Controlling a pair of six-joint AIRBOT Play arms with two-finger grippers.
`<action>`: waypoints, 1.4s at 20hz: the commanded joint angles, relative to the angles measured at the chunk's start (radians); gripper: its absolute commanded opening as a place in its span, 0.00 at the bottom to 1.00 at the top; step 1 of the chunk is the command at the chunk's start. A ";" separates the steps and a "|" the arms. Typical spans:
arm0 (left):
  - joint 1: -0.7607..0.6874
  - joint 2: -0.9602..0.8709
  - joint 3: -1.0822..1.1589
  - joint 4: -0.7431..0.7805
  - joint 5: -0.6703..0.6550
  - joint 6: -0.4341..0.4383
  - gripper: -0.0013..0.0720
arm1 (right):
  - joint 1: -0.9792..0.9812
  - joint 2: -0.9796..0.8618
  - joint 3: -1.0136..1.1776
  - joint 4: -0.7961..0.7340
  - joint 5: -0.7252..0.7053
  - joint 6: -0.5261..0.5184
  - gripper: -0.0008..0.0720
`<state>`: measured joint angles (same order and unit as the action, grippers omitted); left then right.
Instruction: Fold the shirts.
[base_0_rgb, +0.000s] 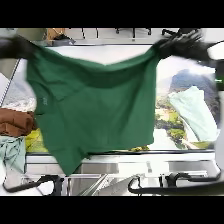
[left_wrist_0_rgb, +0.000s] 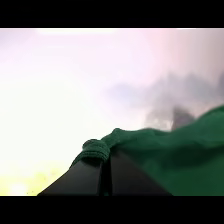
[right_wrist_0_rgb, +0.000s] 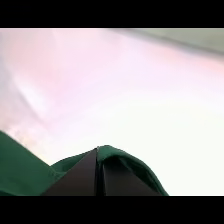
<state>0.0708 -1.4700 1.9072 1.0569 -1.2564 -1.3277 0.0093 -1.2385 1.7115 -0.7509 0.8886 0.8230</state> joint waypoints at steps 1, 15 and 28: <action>-0.035 -0.300 0.003 -0.003 0.029 0.018 0.04 | 0.001 -0.278 -0.004 0.009 -0.016 0.067 0.04; 0.179 -0.291 -0.047 -0.003 -0.340 -0.005 0.95 | -0.227 -0.068 -0.035 -0.053 0.391 0.261 0.50; 0.547 0.084 -1.121 -0.014 0.016 0.169 0.95 | -0.421 0.327 -0.813 -0.061 0.436 0.267 0.51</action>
<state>0.5663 -1.4078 0.9016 1.0504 -1.3426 -1.1843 -0.4015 -0.9424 1.0180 -0.8112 1.3296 1.0859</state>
